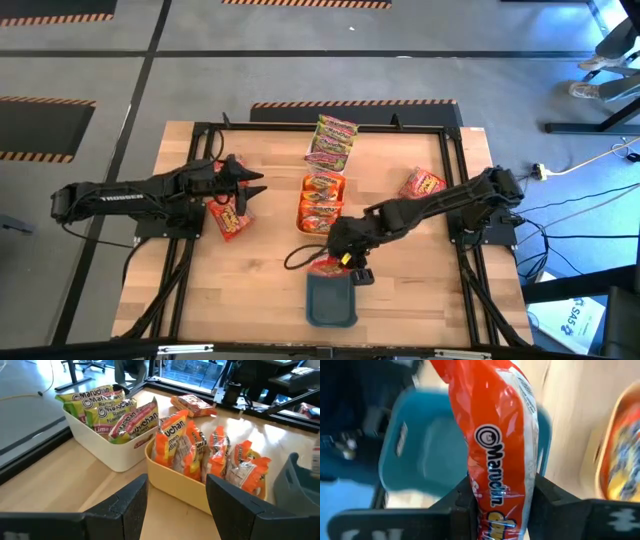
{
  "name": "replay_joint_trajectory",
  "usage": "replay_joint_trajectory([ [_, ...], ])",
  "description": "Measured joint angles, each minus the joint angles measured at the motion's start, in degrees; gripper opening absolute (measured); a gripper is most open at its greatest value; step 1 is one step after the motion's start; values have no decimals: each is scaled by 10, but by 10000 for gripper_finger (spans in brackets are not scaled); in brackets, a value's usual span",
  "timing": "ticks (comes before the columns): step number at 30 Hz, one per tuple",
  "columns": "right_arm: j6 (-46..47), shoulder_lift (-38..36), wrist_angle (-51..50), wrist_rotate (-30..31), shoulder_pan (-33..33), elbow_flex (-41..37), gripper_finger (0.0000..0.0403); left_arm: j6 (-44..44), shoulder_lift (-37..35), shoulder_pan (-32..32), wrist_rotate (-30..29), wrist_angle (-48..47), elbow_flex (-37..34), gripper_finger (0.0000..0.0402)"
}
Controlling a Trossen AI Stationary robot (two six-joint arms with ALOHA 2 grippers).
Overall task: Sort Maruchan noodles
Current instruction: Put the orange noodle pack into the blue bin
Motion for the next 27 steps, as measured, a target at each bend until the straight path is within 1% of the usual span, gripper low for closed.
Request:
replay_joint_trajectory([
  [5, 0, 28, -46, -4, 0, 17, 94, 23, 0, 0, -17, -8, 0, 192],
  [11, 3, 61, -55, 23, 0, 16, 94, 23, 0, 0, -23, -7, 0, 192],
  [20, 25, 92, -54, 33, -20, 16, 96, 22, 0, 0, -17, -8, 0, 192],
  [21, 25, 94, -53, 42, -24, 16, 97, 22, 0, 0, -16, -8, 0, 192],
  [24, 29, 97, -43, 96, -28, 16, 110, 22, 0, 0, -7, -10, 0, 192],
  [27, 17, 101, -38, 108, -28, 16, 139, 22, 0, 0, -6, -10, 0, 192],
])
